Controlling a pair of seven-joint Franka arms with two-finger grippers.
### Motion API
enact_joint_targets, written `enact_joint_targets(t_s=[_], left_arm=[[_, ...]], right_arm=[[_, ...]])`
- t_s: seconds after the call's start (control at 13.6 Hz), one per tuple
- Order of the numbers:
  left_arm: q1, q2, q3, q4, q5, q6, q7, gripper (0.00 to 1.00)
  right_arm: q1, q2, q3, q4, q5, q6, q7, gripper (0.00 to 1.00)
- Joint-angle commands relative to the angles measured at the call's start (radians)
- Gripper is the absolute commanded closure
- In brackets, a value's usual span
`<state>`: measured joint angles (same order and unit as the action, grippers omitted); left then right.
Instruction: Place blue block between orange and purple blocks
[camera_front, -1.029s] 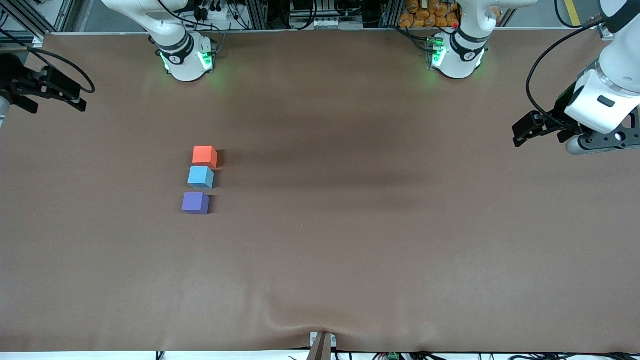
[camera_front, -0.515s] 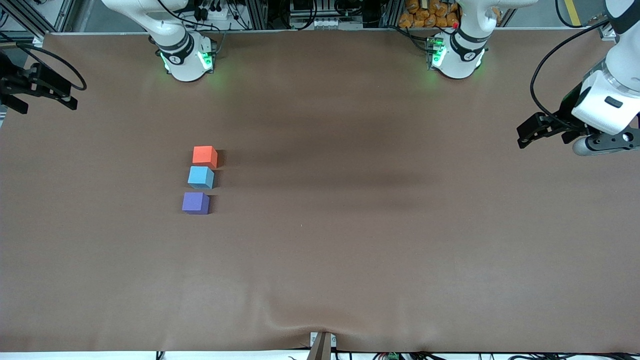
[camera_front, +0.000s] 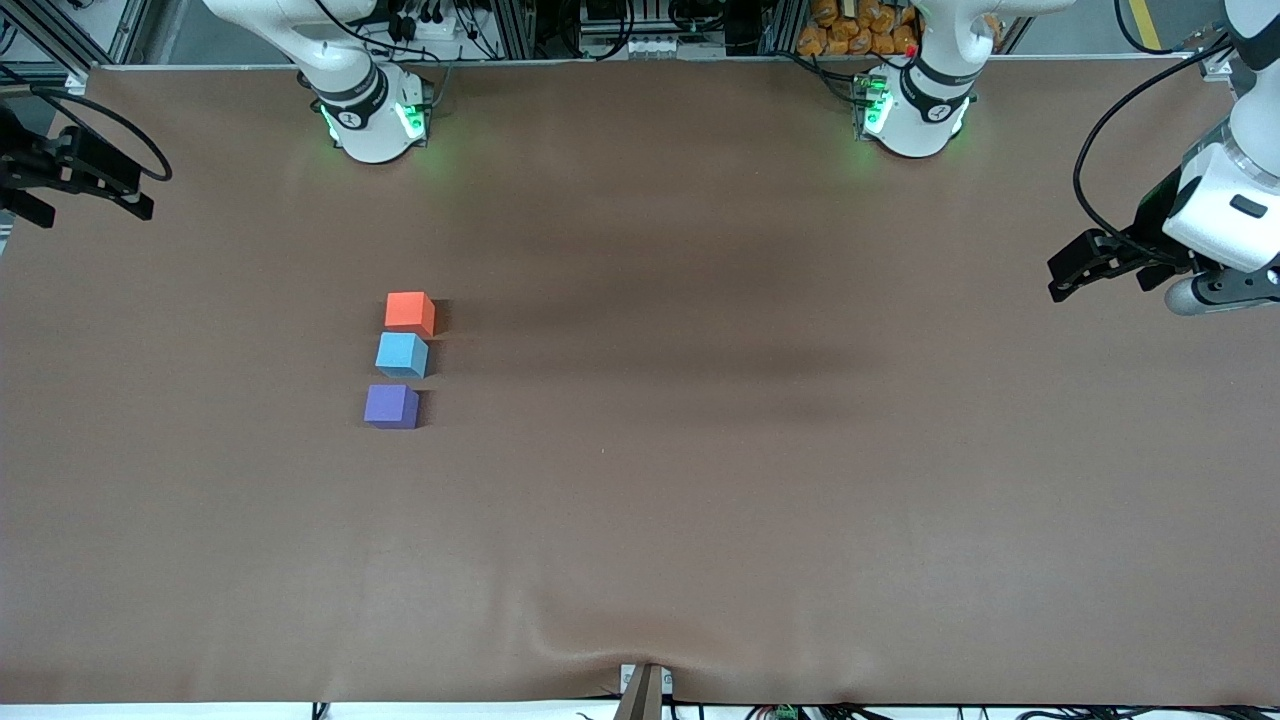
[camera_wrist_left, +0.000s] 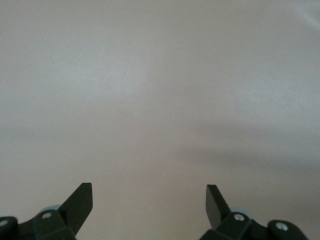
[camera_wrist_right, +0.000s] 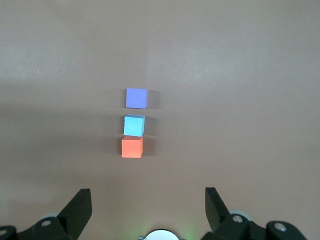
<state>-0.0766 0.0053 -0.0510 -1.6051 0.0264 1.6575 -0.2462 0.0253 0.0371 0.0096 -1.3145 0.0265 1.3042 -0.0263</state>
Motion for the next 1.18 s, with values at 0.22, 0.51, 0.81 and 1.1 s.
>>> enact_joint_targets(t_s=[0.22,0.51,0.81,1.1], left_arm=[[0.006,-0.011,-0.010,-0.001,0.024,0.011,0.018,0.00],[0.008,-0.019,-0.012,-0.001,0.024,0.015,0.021,0.00],[0.006,-0.019,-0.013,0.001,0.024,0.005,0.036,0.00],[0.006,-0.019,-0.015,0.036,0.018,-0.022,0.033,0.00]], right_arm=[[-0.005,-0.010,0.003,0.001,-0.005,-0.013,-0.015,0.00],[-0.016,-0.010,0.004,0.001,-0.002,-0.013,-0.018,0.00],[-0.013,-0.010,0.004,0.001,-0.002,-0.011,-0.018,0.00],[-0.010,-0.010,0.003,0.001,-0.002,-0.013,-0.018,0.00]])
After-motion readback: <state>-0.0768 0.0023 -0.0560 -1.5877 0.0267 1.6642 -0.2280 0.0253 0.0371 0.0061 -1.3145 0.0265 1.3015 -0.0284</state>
